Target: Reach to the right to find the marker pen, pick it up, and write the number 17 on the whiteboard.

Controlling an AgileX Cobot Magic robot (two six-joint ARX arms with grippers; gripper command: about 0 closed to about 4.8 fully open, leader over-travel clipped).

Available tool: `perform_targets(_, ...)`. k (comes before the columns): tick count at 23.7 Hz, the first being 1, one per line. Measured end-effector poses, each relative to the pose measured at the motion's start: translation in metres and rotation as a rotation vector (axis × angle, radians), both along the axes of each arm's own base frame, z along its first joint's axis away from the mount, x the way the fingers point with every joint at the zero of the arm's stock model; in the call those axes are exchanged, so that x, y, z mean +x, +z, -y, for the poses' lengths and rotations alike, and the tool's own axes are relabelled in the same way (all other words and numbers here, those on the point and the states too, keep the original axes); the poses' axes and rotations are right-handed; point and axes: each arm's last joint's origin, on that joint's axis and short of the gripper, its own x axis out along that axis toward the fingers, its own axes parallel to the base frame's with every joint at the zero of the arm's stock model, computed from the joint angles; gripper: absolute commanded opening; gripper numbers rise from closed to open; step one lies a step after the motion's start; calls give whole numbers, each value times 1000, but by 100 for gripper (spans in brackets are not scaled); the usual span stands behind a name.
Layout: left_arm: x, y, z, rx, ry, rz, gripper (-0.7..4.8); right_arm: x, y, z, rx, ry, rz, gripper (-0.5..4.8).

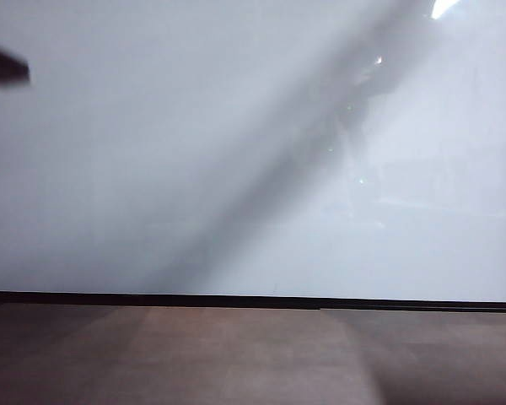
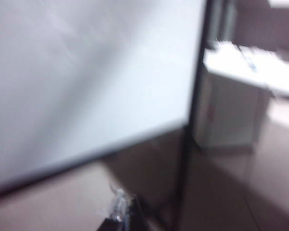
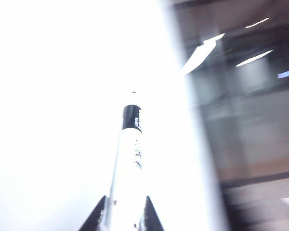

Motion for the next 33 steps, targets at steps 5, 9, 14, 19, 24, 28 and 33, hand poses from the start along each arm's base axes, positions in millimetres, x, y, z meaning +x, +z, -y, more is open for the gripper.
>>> perform_targets(5,-10,72,-17,-20,158,5,-5,4,-11,-93,-5,188,-74,-3)
perform_targets(9,3,124,-14,-17,358,-14,-5,36,-6,-128,-33,240,-136,-4)
perform_targets(14,19,161,-5,-54,535,-5,-5,58,7,-141,-39,260,-140,-4)
perform_targets(19,32,176,8,-112,542,28,-5,79,10,-155,-56,292,-158,-4)
perform_targets(24,34,177,10,-119,534,33,-5,82,10,-159,-56,320,-153,-4)
perform_targets(28,34,179,10,-138,521,46,-5,84,10,-160,-50,319,-136,-4)
perform_targets(33,32,183,15,-155,347,86,-5,87,10,-161,-50,319,-134,-4)
